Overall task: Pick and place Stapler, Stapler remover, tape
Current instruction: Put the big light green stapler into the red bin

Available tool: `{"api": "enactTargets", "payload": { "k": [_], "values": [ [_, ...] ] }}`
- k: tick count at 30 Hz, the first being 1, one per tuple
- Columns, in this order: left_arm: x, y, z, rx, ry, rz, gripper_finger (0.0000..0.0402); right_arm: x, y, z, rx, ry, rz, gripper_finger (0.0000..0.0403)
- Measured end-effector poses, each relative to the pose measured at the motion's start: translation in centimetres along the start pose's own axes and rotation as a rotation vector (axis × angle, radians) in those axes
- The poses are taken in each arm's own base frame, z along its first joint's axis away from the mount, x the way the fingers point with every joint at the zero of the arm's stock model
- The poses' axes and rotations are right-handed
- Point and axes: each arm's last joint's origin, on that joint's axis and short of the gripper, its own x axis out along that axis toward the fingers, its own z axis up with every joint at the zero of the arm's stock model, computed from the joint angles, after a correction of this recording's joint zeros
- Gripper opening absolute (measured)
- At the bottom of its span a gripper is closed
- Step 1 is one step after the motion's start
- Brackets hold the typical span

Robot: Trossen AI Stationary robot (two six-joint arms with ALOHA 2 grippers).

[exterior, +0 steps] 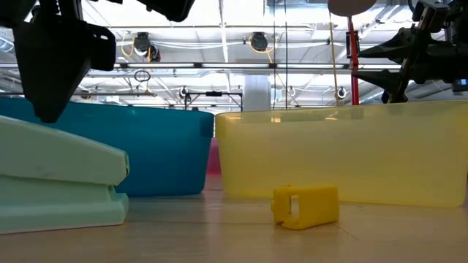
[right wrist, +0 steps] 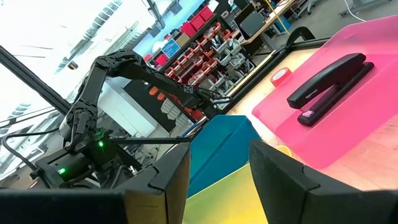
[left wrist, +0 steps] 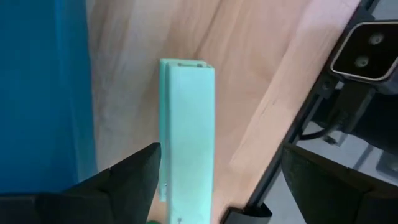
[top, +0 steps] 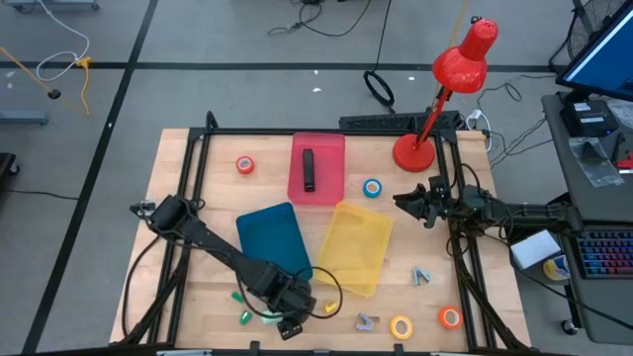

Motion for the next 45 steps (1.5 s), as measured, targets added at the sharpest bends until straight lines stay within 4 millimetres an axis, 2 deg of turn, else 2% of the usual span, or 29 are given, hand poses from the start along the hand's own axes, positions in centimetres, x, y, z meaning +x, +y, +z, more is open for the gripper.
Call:
{"api": "enactTargets", "payload": {
  "k": [15,25,42,45],
  "values": [
    [0.1,-0.1,-0.2,0.032,-0.023,0.022,0.0279,0.0,0.0,0.0,0.000,0.000,0.000,0.0157],
    [2.3,-0.2,-0.8,0.004,0.037,0.056,0.0282,0.0,0.0,0.0,0.000,0.000,0.000,0.0157],
    [2.4,-0.3,-1.3,-0.014,0.001,0.102,0.0282,0.0,0.0,0.0,0.000,0.001,0.001,0.0157],
    [2.9,-0.2,-1.2,-0.017,0.002,0.116,0.0282,0.0,0.0,0.0,0.000,0.000,0.001,0.0157]
  ]
}}
